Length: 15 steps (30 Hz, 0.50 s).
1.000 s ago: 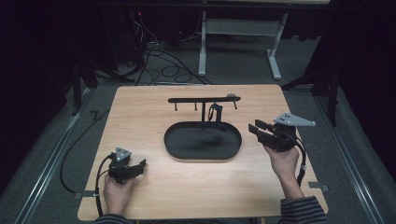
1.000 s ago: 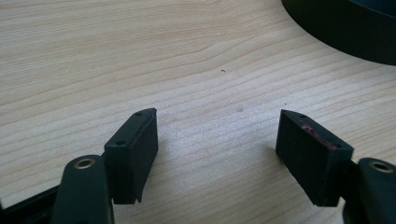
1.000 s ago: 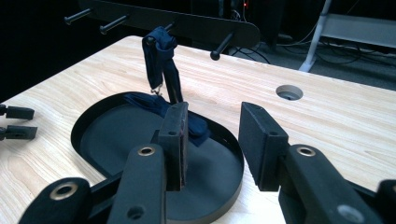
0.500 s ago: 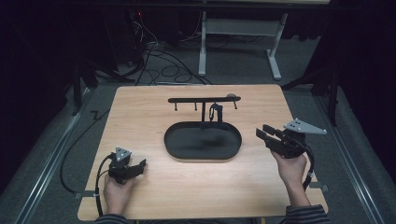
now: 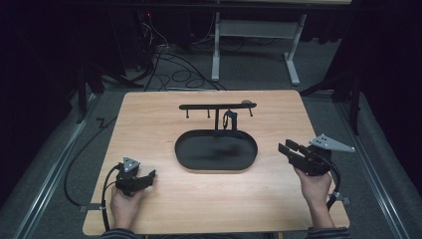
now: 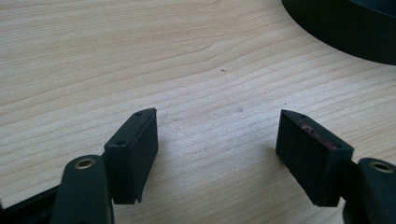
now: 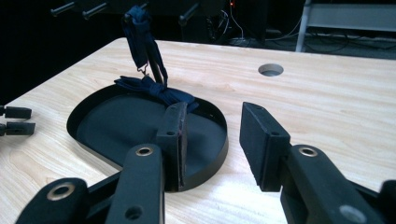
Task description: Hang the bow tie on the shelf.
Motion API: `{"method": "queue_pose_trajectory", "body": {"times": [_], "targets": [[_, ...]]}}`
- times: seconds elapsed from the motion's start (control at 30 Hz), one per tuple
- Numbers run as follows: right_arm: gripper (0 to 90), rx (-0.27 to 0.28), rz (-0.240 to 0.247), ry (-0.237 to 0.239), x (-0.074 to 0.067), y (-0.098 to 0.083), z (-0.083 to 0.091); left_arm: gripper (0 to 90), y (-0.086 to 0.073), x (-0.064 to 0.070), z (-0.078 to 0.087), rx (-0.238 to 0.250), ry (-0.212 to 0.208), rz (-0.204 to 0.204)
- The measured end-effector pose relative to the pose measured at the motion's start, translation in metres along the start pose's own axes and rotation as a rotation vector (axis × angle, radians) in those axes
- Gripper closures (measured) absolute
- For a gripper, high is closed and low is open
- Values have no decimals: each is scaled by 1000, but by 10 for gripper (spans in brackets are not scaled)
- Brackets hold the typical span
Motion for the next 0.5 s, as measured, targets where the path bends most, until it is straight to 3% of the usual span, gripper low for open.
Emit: {"method": "queue_pose_trajectory", "body": {"times": [0.5], "targets": [[632, -41, -36, -1, 7, -22, -9, 302, 0, 0, 0, 0, 0, 0]]}}
Point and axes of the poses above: each handheld gripper's, and its own axes: z roughly backward along the jaws, y roughly out of its top, x roughly to its right, the point moved 1 cm from there along -z, roughly forward along the jaws, and after that the axes turned 11 degrees about -z, right-handed, at the moved point
